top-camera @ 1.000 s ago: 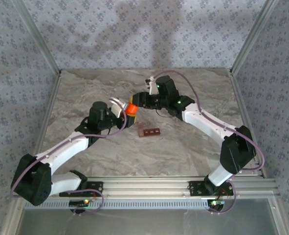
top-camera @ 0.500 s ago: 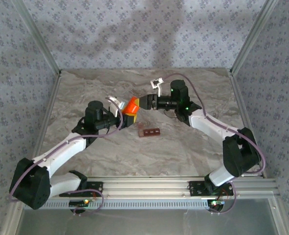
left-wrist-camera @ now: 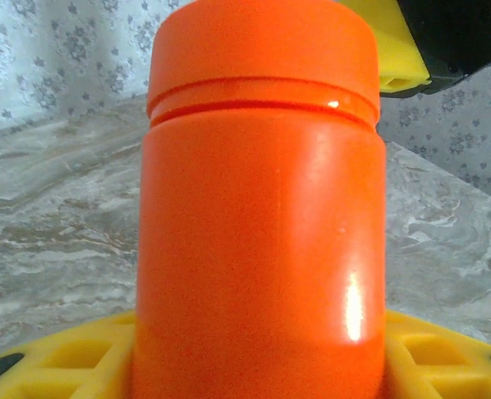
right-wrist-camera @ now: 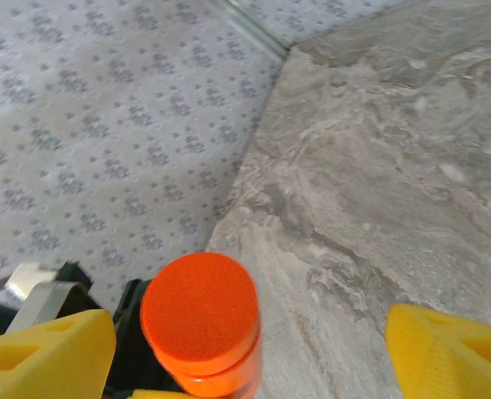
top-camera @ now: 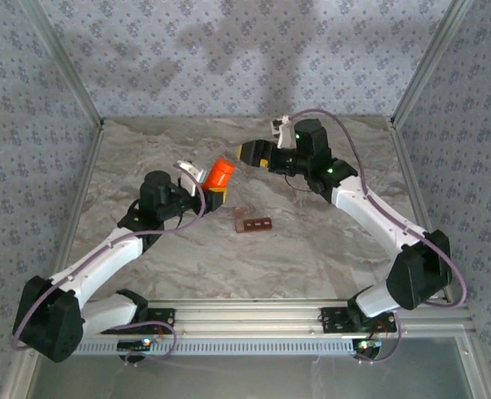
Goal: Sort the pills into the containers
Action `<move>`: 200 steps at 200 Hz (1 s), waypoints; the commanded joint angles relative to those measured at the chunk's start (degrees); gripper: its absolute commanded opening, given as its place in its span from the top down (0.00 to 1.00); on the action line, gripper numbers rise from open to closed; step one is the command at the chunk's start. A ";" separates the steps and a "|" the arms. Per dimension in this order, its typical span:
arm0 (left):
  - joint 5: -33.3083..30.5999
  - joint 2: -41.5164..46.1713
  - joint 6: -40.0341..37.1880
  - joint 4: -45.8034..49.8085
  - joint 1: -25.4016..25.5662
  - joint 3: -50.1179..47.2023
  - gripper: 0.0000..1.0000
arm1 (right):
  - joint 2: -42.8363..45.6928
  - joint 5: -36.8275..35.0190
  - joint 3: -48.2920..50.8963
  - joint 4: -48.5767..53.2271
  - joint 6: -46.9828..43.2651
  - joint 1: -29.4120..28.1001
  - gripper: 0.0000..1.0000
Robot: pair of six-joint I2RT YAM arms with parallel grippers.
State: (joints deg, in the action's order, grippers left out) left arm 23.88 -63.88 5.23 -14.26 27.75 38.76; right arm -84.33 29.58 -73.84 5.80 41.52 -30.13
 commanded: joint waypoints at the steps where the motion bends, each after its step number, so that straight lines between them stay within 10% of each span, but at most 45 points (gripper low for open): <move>1: -1.46 1.41 -1.72 -0.20 0.03 1.93 1.00 | -2.19 -5.08 -4.13 6.10 3.00 -1.91 0.14; 107: -1.64 0.33 -1.25 -0.59 0.71 2.15 1.00 | -8.67 -6.21 -10.18 6.56 3.67 -8.19 0.20; 200: -1.68 -0.24 1.30 -3.30 1.26 1.84 1.00 | -7.70 -0.03 -7.36 -0.78 -7.19 -8.60 0.59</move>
State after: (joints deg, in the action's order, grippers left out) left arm 21.78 -64.51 4.82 -13.63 28.64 38.79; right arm -92.82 24.67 -82.00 10.63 42.85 -38.65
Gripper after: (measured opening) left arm 0.534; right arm 0.474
